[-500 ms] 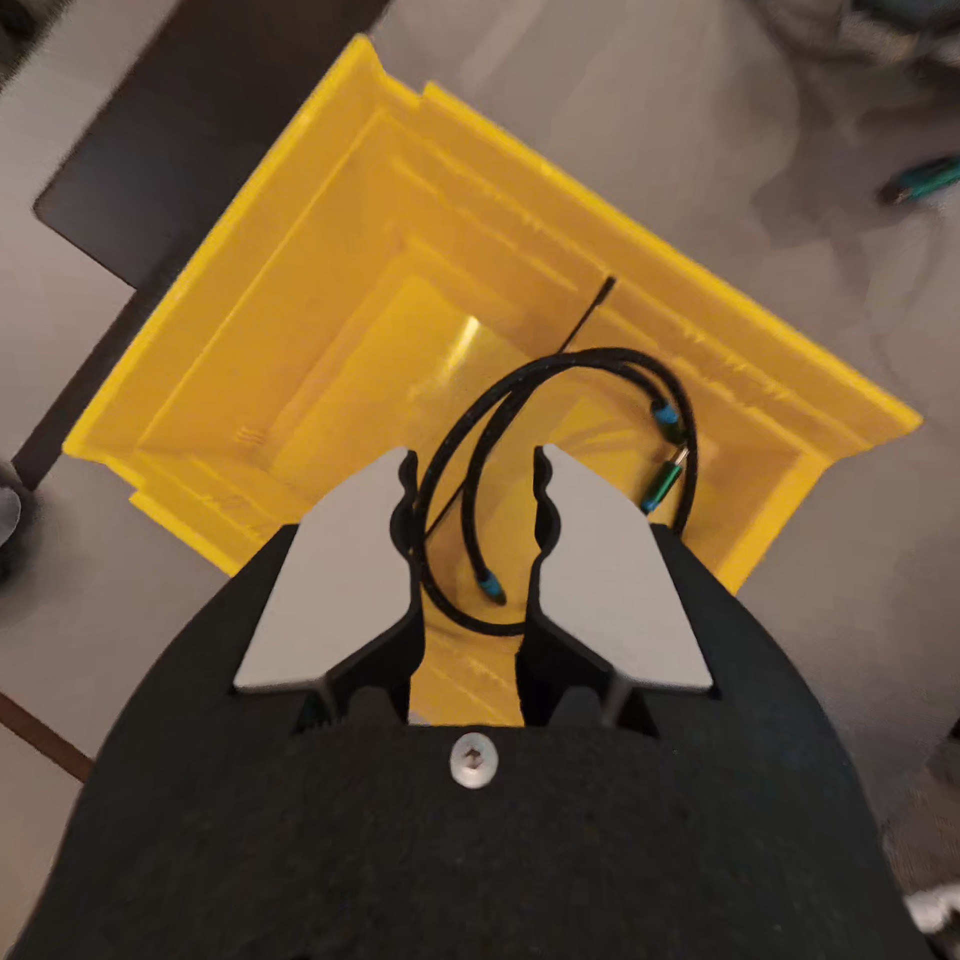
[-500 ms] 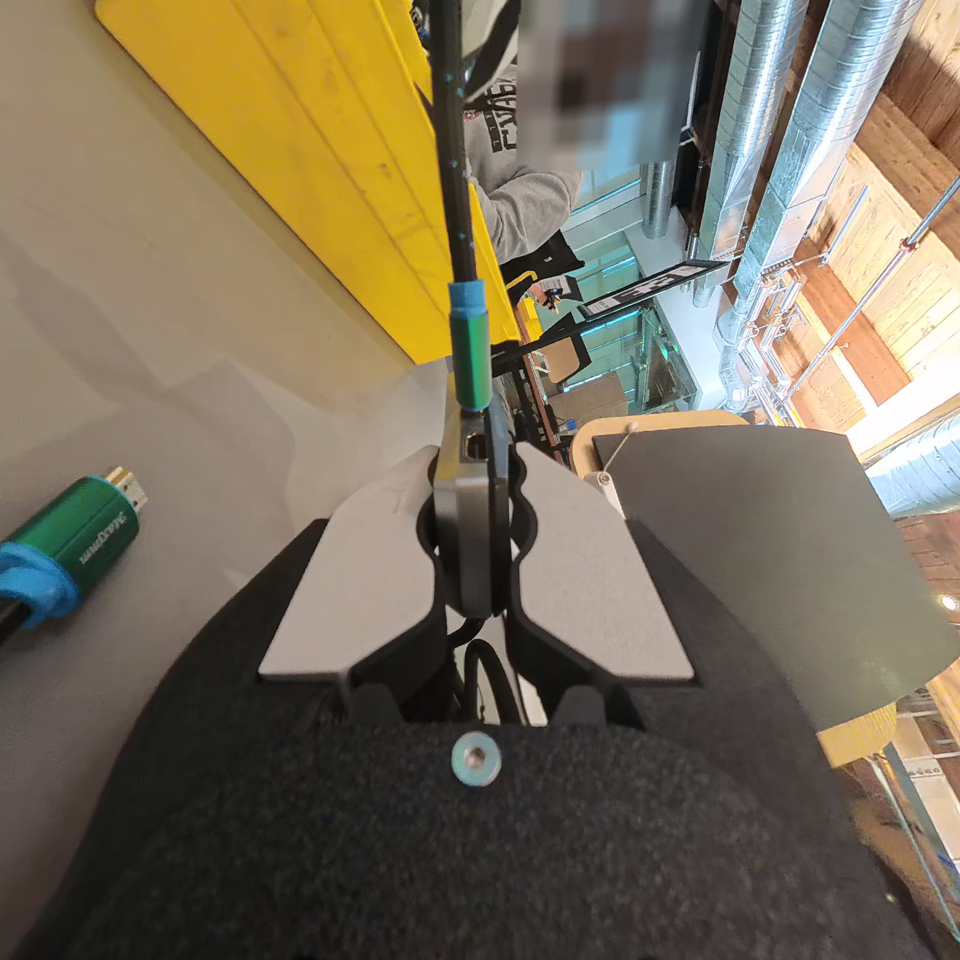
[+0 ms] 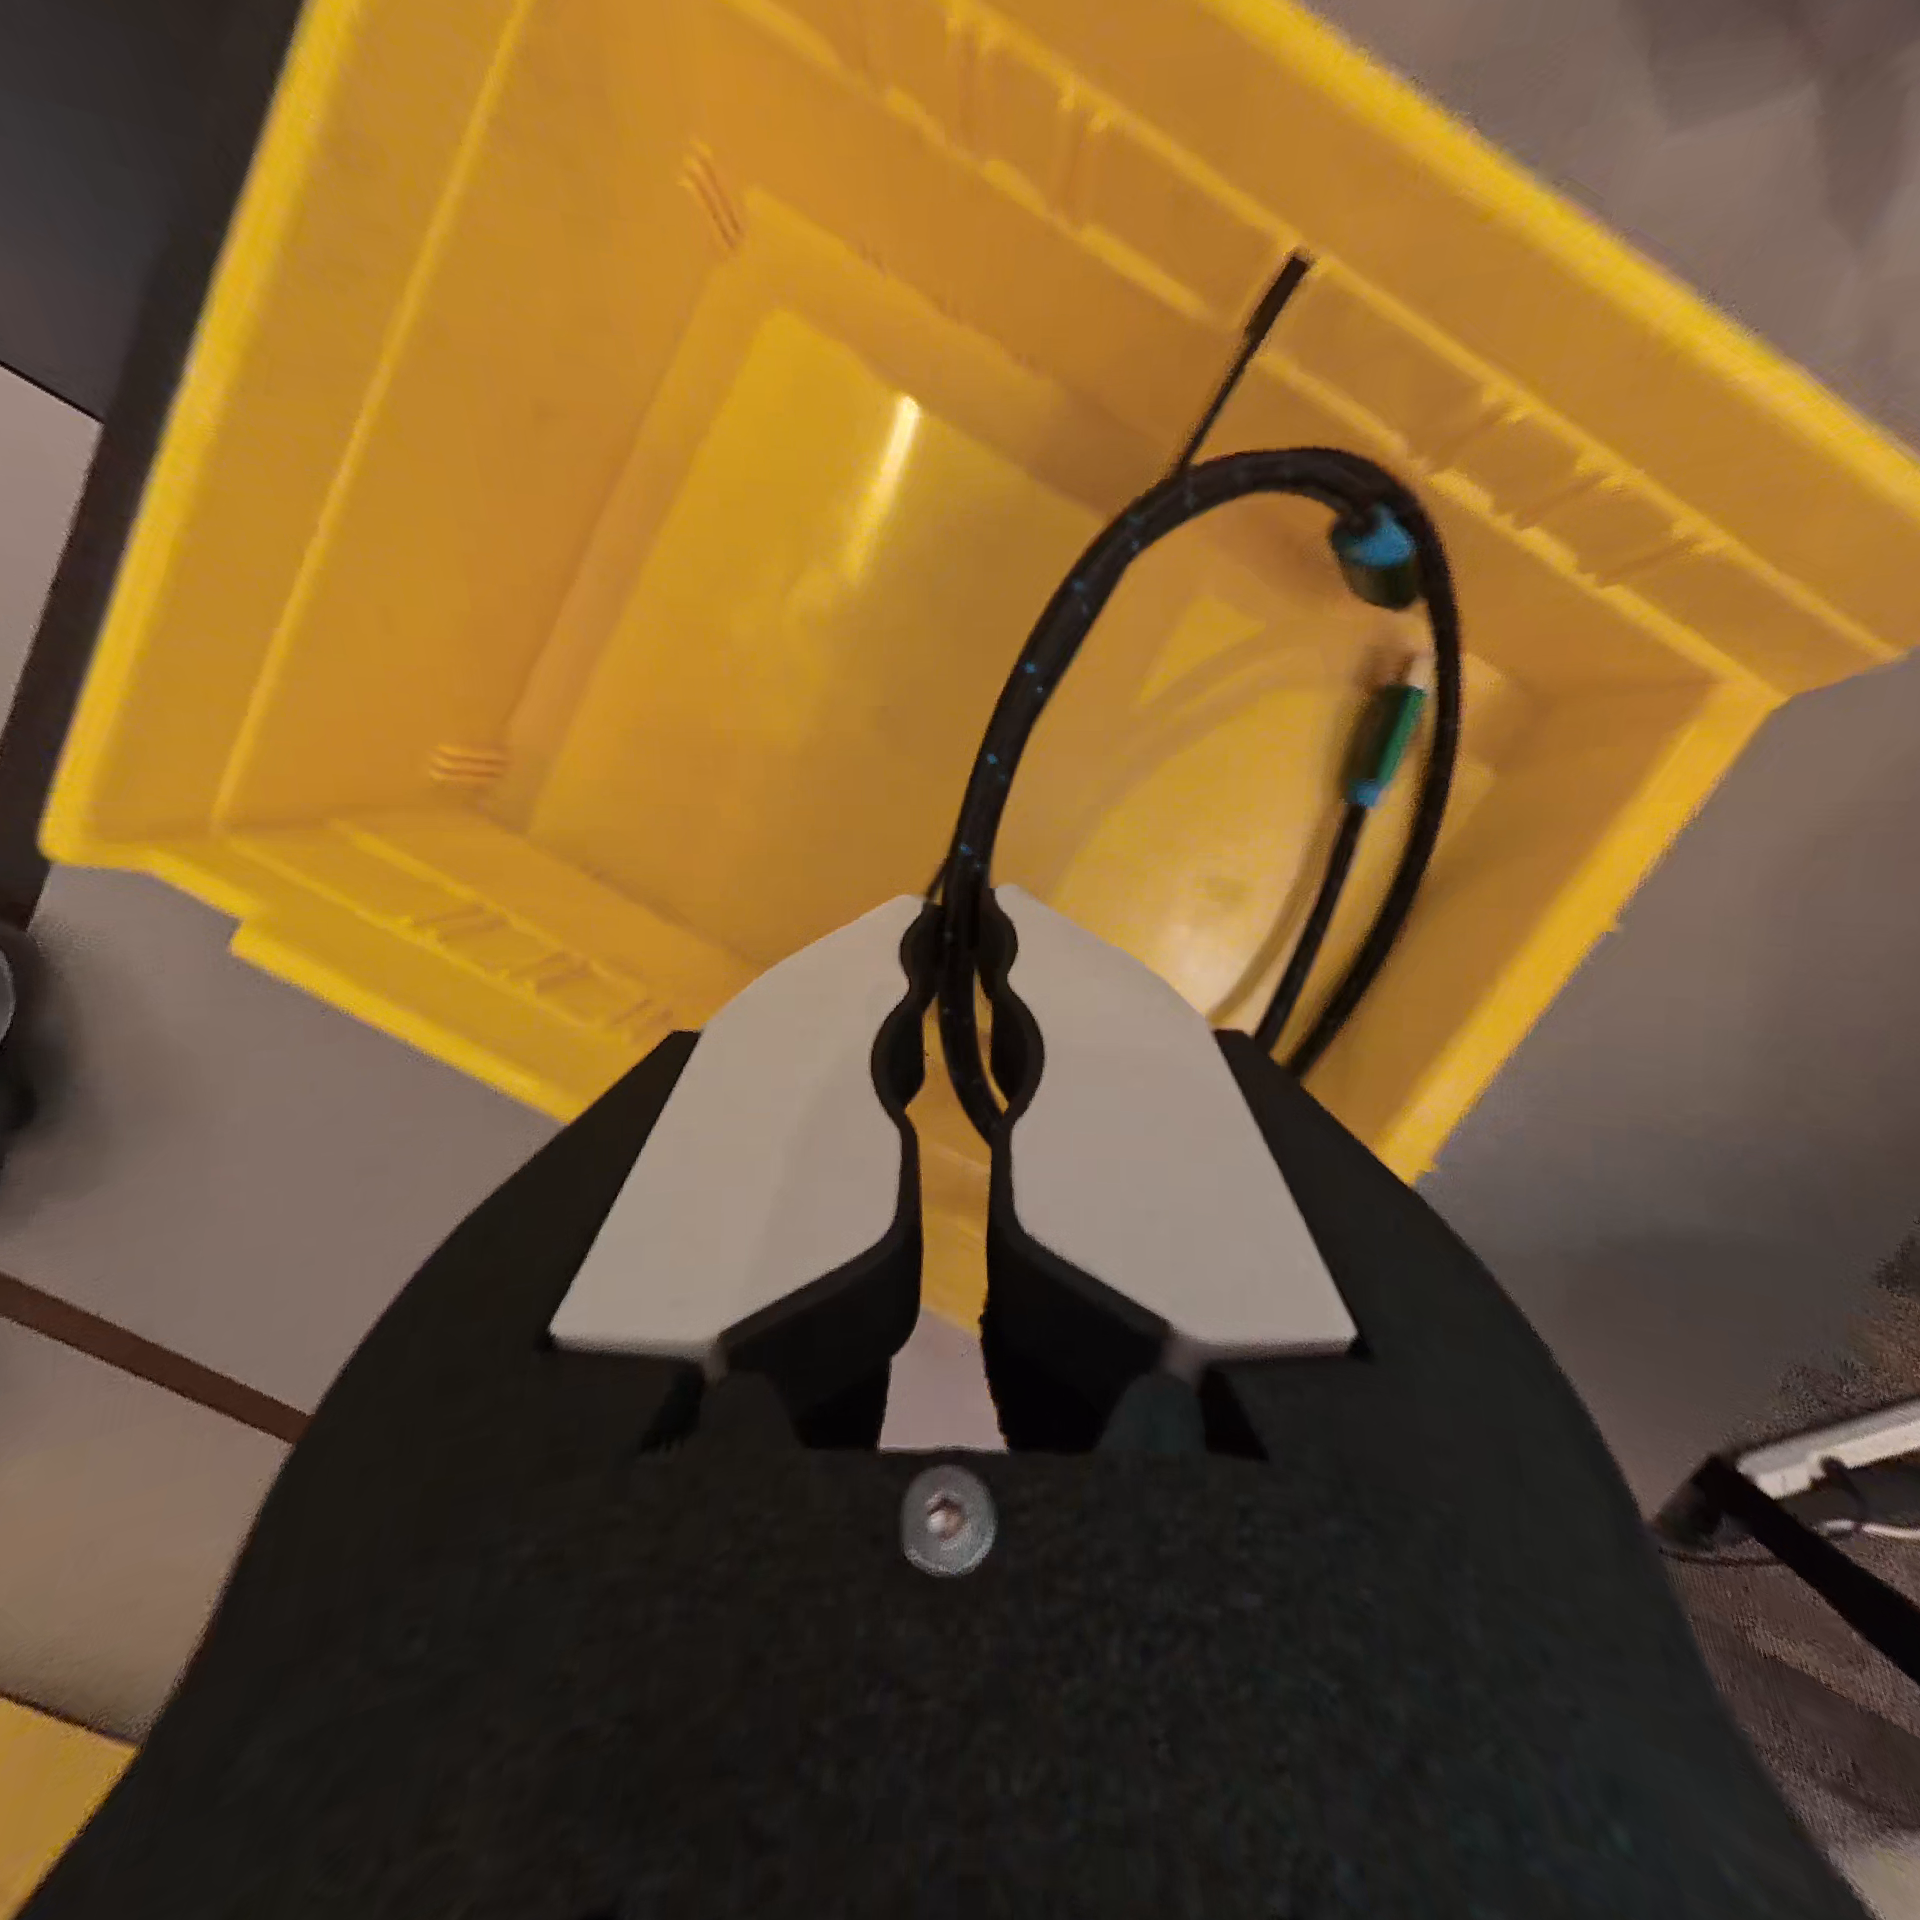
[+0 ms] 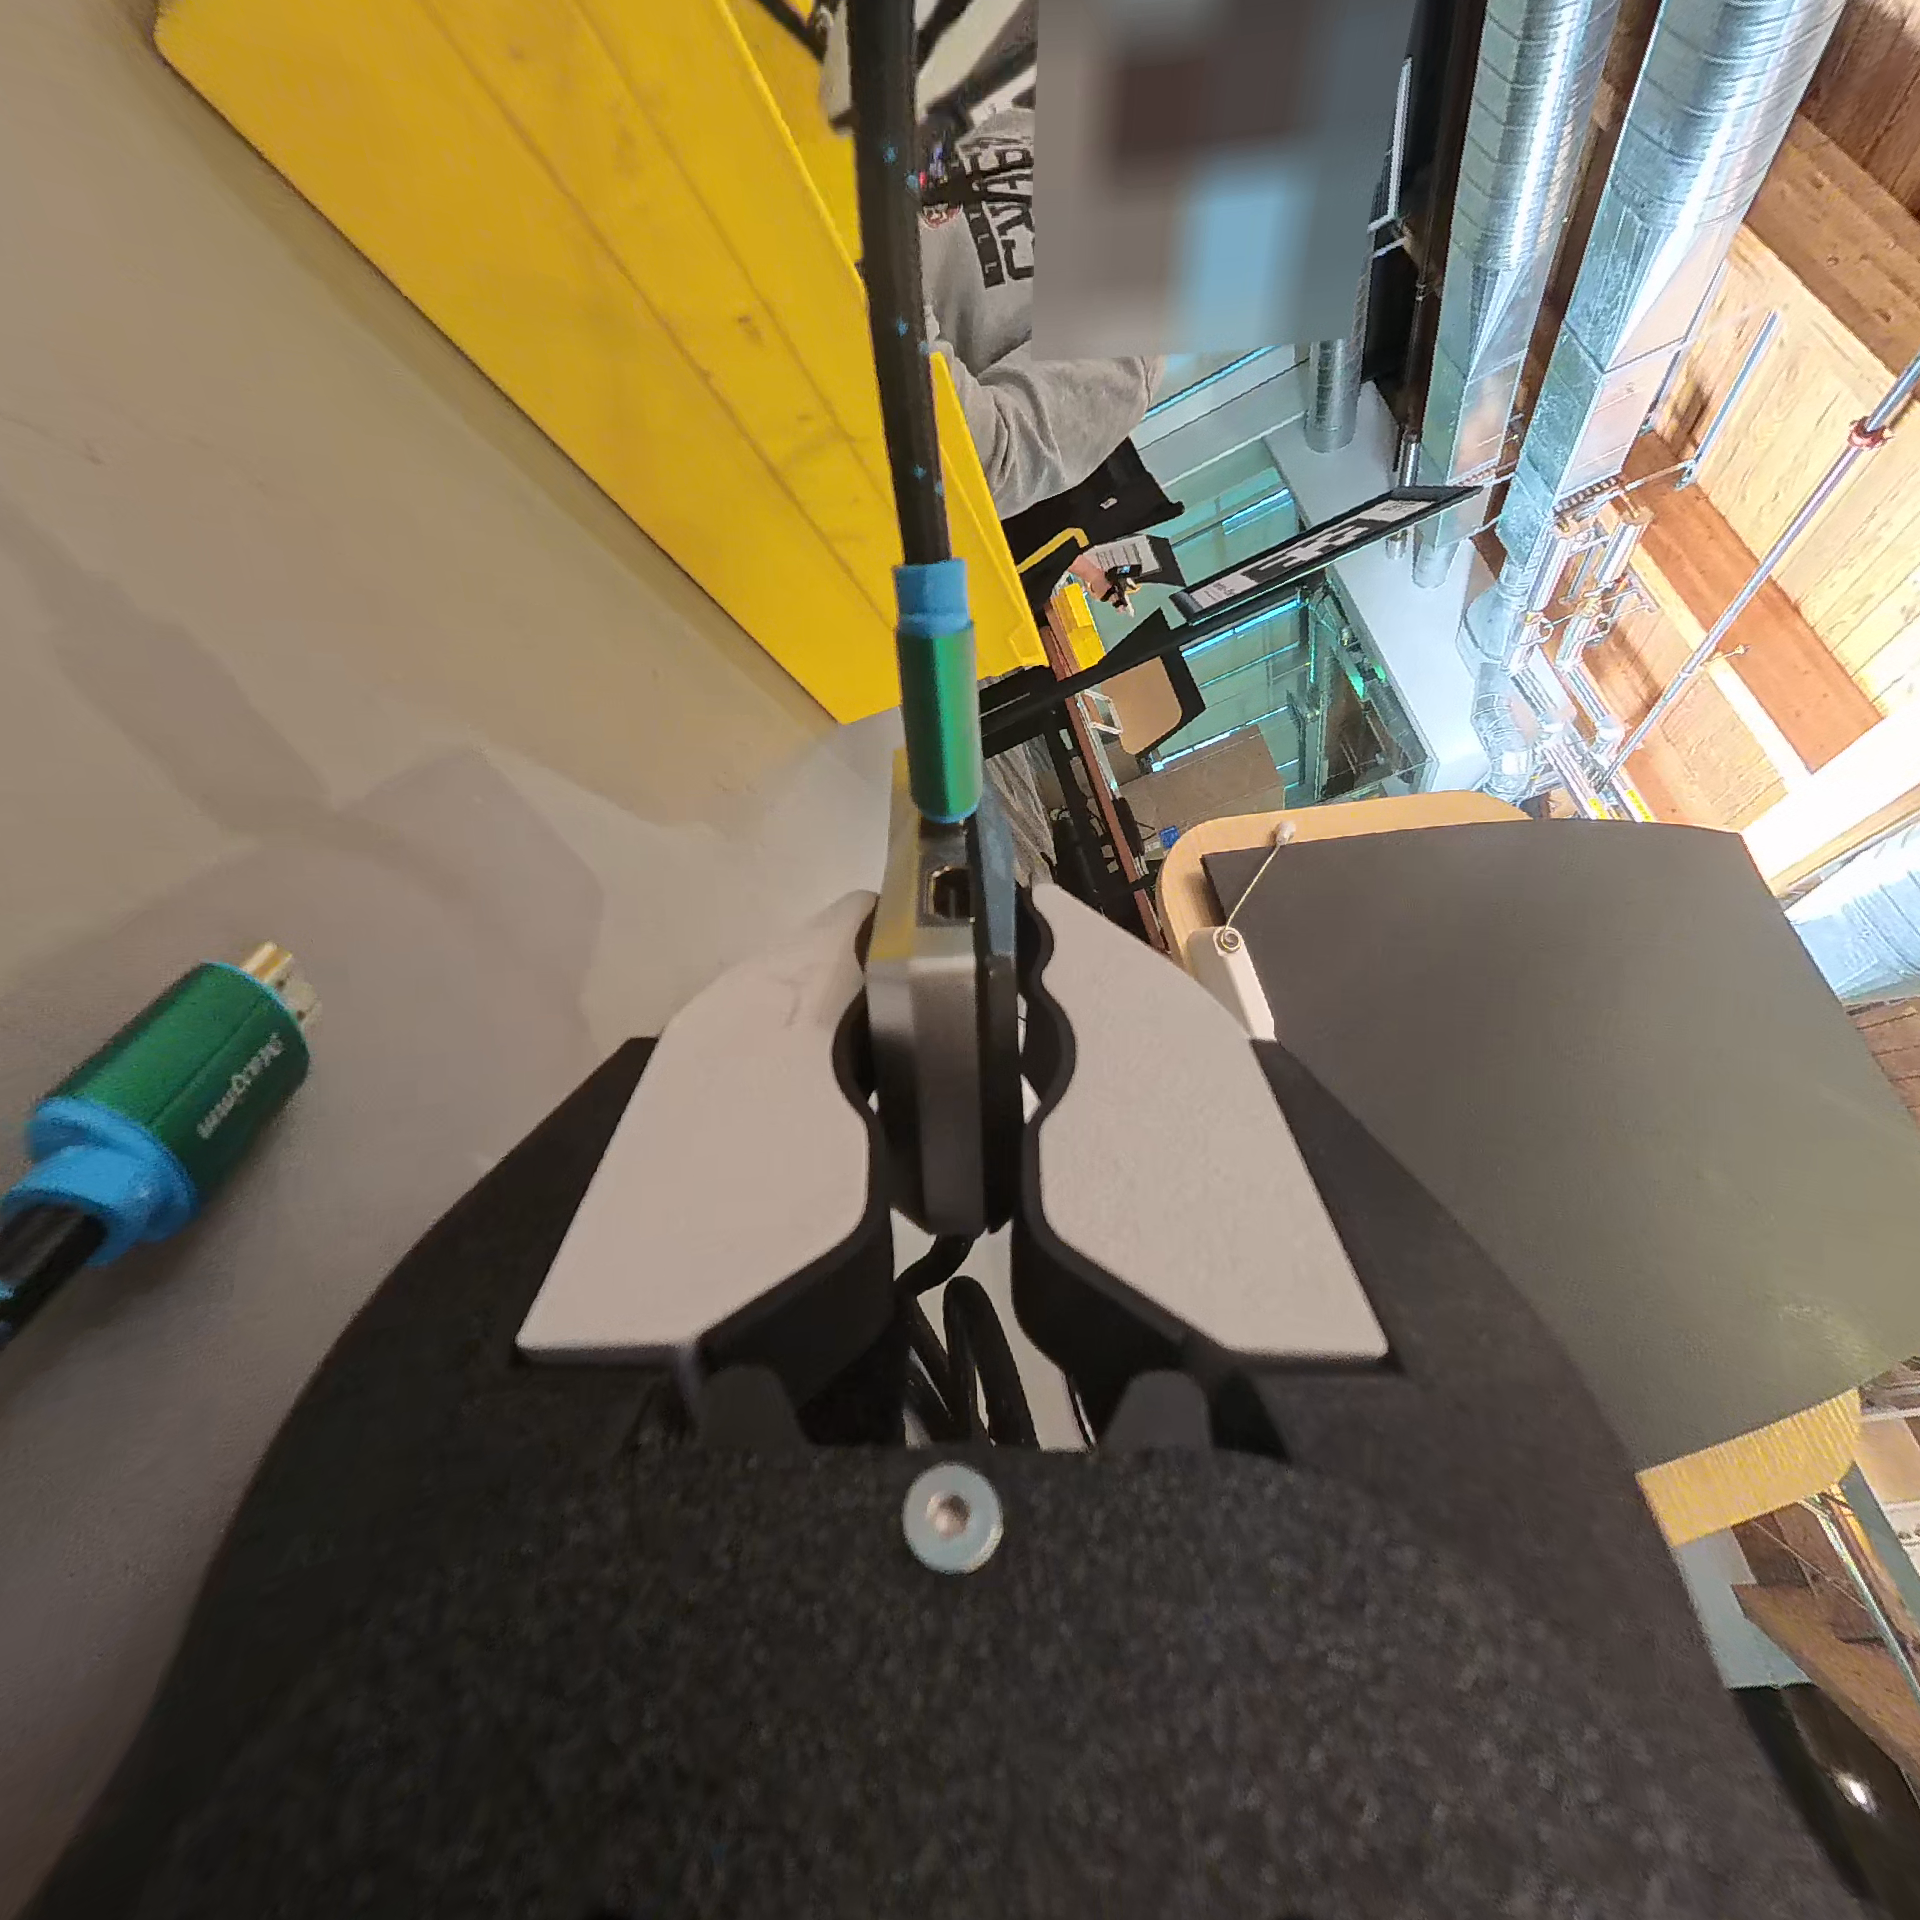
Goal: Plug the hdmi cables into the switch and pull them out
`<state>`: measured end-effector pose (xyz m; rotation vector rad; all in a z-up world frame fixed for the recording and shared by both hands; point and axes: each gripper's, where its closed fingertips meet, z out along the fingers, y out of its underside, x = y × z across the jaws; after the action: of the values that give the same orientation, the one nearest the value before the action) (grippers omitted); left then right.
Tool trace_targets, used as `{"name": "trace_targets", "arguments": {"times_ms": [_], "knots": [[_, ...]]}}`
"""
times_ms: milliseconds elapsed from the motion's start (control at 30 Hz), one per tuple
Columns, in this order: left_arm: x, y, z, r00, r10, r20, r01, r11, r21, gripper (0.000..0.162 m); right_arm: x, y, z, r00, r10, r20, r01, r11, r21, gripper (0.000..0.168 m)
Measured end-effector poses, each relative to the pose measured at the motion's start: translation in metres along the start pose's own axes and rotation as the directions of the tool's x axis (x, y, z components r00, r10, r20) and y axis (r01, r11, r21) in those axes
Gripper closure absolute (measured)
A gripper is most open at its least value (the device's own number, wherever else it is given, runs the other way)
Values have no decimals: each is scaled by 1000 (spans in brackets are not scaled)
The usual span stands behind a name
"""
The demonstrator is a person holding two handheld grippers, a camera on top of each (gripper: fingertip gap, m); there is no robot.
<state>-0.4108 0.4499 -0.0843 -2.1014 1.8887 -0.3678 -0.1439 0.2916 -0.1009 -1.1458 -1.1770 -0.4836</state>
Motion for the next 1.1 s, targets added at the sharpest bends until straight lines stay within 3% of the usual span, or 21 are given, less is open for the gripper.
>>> {"name": "trace_targets", "arguments": {"times_ms": [33, 233, 400, 467, 567, 667, 867, 1000, 1100], "knots": [[5, -2, -12, 1000, -7, 2, 7, 1000, 29, 156, 0, 0, 0, 1000, -1, 0, 1, 1000, -1, 147], [36, -18, -104, 991, -40, 125, 12, 976, 217, 156, 0, 0, 0, 1000, -9, -5, 9, 1000, -1, 147], [80, -34, -171, 964, -200, 174, 126, 924, 361, 156, 2, 0, 0, 1000, -9, -17, 9, 1000, 0, 147], [104, -46, -190, 945, -295, 144, 198, 861, 468, 156, 4, 0, -1, 1000, -4, -25, 4, 1000, 4, 147], [146, -66, -202, 895, -444, -36, 356, 665, 656, 156, 8, 0, -2, 999, 11, -42, -10, 1000, 13, 147], [188, -79, -179, 845, -493, -208, 461, 475, 750, 156, 10, 0, -2, 999, 26, -46, -25, 999, 19, 147], [240, -64, -56, 675, -629, -385, 639, 237, 732, 156, 17, 1, -6, 996, 68, -64, -65, 997, 38, 147], [253, -29, 28, 499, -756, -423, 757, 142, 638, 156, 20, 3, -6, 993, 93, -67, -90, 995, 41, 147], [267, -16, 54, 452, -790, -414, 786, 134, 603, 156, 18, 3, -6, 994, 85, -63, -83, 996, 39, 147]]}}
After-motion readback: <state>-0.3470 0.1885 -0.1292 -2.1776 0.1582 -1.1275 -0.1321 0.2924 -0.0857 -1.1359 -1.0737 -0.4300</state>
